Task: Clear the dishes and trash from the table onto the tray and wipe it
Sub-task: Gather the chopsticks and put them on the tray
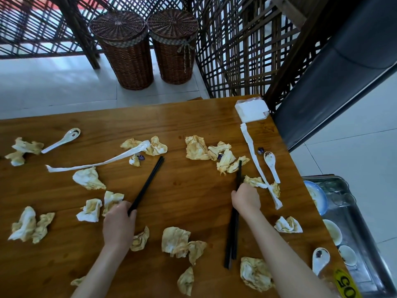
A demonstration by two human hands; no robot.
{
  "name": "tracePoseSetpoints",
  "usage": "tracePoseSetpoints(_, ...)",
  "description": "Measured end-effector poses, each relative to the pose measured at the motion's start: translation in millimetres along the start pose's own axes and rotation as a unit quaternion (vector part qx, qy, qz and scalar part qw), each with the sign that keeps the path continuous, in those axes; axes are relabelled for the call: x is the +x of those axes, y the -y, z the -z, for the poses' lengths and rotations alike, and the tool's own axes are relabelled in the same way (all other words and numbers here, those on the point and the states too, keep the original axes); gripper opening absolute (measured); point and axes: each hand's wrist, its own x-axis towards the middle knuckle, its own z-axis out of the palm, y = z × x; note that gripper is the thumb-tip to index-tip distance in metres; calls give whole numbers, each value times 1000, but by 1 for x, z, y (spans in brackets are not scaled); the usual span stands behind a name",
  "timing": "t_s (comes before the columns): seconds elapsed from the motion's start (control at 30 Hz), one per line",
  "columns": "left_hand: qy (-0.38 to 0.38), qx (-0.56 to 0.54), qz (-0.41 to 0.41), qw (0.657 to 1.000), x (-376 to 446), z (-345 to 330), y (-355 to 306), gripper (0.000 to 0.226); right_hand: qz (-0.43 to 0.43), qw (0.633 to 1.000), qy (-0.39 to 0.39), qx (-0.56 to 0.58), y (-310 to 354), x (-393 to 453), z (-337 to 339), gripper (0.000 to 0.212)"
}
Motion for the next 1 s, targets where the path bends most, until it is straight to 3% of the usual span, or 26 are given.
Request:
tracePoseSetpoints(0.27, 1, 1, -1, 1000, 0, 0, 0, 25, 11, 997, -30, 65, -8, 0, -7, 11)
tracePoseSetpoints(0.4, -1, 5, -4, 1000, 1, -1, 1, 25, -6, 986, -20, 166, -13, -1, -10, 37)
tracePoseSetpoints(0.6, -8, 12, -4, 1000, 0, -2, 1, 24, -89, 951, 31, 296, -11, 6, -11, 39)
tracePoseSetpoints(0.77, -14, -6, -3, 1000, -1, 0, 0, 21, -98, 934, 59, 339, -10, 5, -7, 62)
tracePoseSetpoints(0.87, -13, -19, -3, 1000, 0, 3, 0, 20, -101, 928, 55, 356, -9, 4, -5, 58)
tracePoseSetpoints(1.0, -6, -32, 1, 999, 2, 6, 1, 21, -103, 923, 37, 370, -6, 4, -1, 33)
